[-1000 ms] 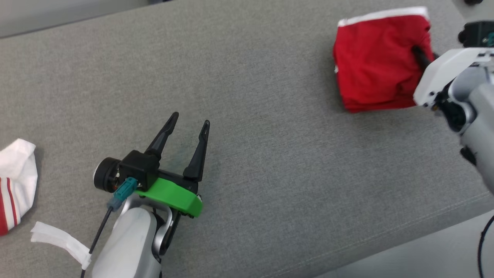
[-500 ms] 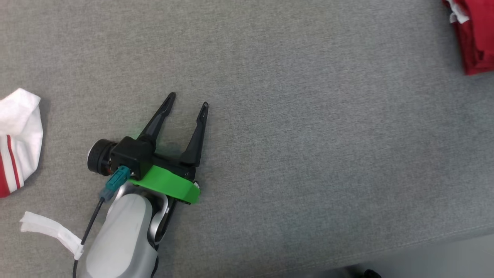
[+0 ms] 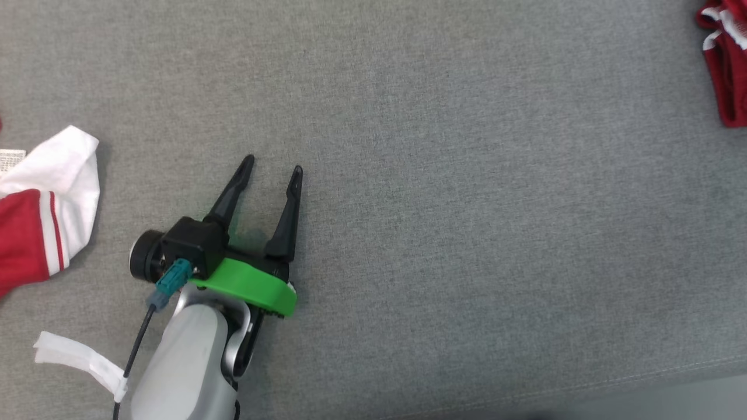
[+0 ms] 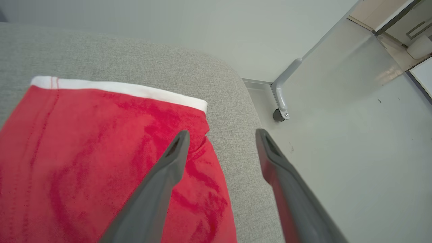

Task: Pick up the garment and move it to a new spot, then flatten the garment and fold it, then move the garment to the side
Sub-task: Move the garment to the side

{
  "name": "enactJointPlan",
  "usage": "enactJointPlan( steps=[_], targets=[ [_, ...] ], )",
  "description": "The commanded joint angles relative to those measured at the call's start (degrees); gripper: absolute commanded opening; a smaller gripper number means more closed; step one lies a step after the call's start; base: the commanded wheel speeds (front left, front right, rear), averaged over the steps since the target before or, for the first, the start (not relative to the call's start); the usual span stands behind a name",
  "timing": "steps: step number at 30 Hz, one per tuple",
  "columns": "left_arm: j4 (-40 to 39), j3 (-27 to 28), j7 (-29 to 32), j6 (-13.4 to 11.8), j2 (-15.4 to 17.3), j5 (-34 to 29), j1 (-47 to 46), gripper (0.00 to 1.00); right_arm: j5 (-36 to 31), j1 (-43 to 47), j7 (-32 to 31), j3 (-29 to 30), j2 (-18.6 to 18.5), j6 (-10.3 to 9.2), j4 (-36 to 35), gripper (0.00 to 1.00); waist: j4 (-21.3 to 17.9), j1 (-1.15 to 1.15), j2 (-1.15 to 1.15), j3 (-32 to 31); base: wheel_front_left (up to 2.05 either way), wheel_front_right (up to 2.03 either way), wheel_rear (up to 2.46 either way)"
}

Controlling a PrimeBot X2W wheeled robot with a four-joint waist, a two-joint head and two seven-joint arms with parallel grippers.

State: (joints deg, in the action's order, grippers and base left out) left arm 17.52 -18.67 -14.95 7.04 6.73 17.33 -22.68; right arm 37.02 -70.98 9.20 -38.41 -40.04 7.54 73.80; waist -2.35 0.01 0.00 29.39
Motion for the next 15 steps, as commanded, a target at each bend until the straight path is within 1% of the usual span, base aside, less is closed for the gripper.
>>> enactJointPlan(
  steps=[1,8,9,11,14,15],
  targets=[
    [0.6,0.3,-0.2,-0.2,-0.1,0.4,1.7,1.0,-1.4,1.1,1.1,1.1,0.6,-0.1,0.0,1.0,-0.9,-0.01,0.0,-6.4,0.0,0.0,0.0],
    [0.3,3.4,-0.3,-0.7,-0.5,1.6,6.4,1.0,-5.8,5.2,5.2,4.4,5.2,-0.1,0.1,1.0,-0.9,-0.01,0.0,-17.1,0.0,0.0,0.0],
    [0.2,4.0,-0.3,-0.8,-0.4,1.6,7.0,1.0,-5.4,5.9,5.6,5.0,7.0,-0.1,0.1,1.0,-0.9,-0.01,0.0,-18.8,0.0,0.0,0.0],
    [0.1,5.3,-0.3,-1.1,0.1,1.7,8.5,1.0,-5.7,7.3,6.0,5.8,9.0,-0.1,-0.7,1.0,-0.9,-0.01,0.0,-21.4,0.0,0.0,0.0],
    [-0.3,7.2,-0.3,-1.7,0.8,1.9,10.4,1.0,-5.6,9.8,6.1,7.9,10.5,-0.11,-5.1,1.0,-1.2,-0.01,0.0,-24.5,0.0,0.0,0.0],
    [-0.5,8.6,-0.3,-2.3,1.1,2.0,11.7,1.0,-5.7,13.3,6.0,9.1,12.4,-0.1,-9.0,1.0,-1.5,-0.01,0.0,-26.2,0.0,0.0,0.0]
  ],
)
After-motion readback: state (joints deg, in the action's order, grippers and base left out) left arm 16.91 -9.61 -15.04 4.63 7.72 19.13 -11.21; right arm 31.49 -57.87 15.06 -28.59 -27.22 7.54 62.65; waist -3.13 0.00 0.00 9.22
